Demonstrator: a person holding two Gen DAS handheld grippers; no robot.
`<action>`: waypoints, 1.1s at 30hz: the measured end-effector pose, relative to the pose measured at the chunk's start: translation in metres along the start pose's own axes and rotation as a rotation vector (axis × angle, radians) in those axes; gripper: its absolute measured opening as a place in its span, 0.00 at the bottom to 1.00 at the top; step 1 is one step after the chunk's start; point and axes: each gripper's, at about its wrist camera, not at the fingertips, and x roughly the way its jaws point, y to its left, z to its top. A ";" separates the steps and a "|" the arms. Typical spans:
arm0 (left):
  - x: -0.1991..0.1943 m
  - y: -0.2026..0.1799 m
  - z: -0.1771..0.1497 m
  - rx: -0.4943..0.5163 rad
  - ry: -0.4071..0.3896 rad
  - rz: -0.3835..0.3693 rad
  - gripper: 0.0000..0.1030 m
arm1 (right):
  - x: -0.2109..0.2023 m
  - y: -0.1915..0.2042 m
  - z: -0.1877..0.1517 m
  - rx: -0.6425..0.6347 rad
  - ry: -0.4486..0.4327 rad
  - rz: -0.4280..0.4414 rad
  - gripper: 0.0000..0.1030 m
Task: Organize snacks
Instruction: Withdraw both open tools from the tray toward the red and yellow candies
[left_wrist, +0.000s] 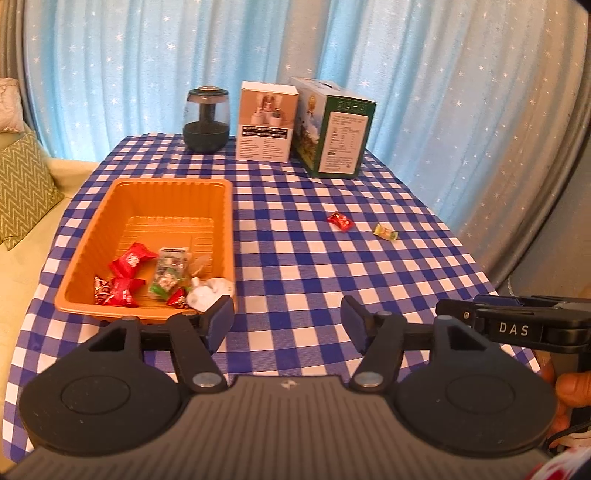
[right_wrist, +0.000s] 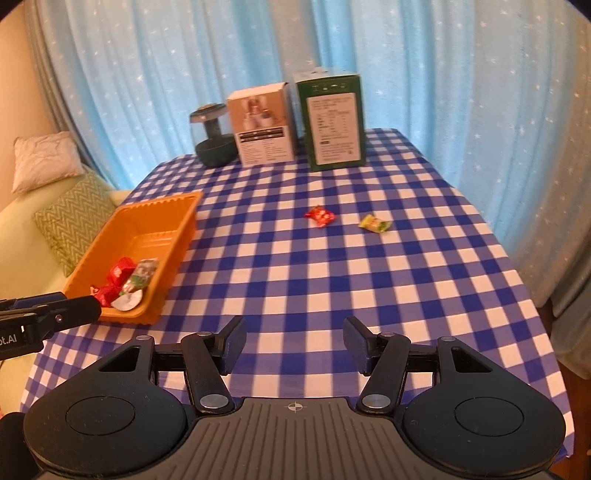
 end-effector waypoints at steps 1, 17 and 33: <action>0.001 -0.002 0.000 0.002 0.000 -0.003 0.60 | 0.000 -0.003 0.000 0.004 -0.001 -0.005 0.57; 0.031 -0.034 0.017 0.052 0.006 -0.062 0.64 | -0.003 -0.041 0.008 0.050 -0.037 -0.088 0.57; 0.084 -0.055 0.040 0.083 0.029 -0.083 0.67 | 0.033 -0.069 0.035 0.013 -0.044 -0.114 0.57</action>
